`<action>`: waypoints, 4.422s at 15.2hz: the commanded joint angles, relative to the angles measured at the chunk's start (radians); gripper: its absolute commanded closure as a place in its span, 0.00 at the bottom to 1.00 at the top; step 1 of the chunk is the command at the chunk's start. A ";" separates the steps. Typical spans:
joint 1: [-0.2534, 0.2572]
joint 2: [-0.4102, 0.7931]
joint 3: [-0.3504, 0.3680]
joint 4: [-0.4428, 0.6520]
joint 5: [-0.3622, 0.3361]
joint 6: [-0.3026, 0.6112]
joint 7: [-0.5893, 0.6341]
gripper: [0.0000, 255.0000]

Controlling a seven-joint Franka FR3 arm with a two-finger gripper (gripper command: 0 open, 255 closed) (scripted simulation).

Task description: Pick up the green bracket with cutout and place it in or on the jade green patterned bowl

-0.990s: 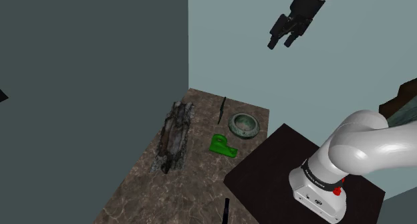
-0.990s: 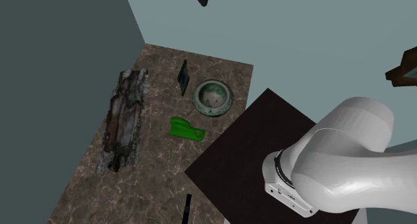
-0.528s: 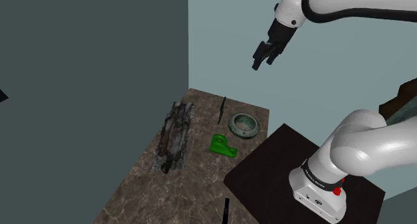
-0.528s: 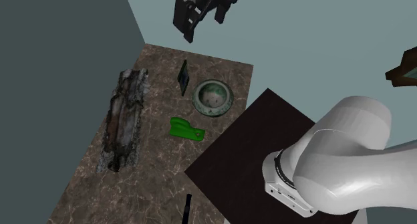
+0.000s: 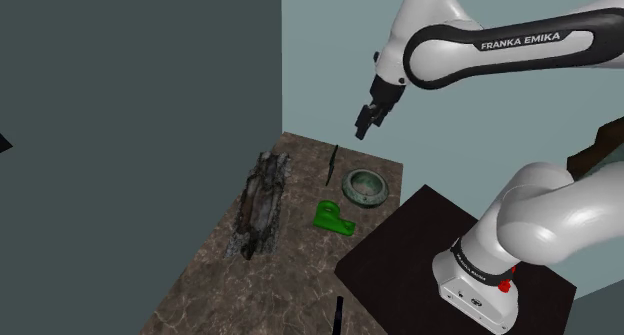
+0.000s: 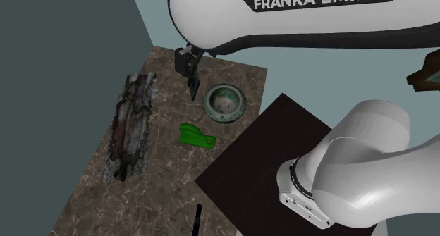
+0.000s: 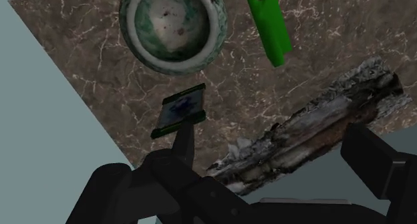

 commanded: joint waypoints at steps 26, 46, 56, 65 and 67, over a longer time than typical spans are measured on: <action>0.134 0.834 0.066 -0.037 -0.076 0.705 -0.165 0.00; 0.136 0.879 0.060 -0.031 -0.083 0.744 -0.161 1.00; 0.128 0.725 0.075 -0.053 -0.059 0.612 -0.178 1.00; 0.127 0.585 0.080 -0.053 -0.039 0.473 -0.192 1.00; 0.127 0.556 0.080 -0.050 -0.036 0.442 -0.194 1.00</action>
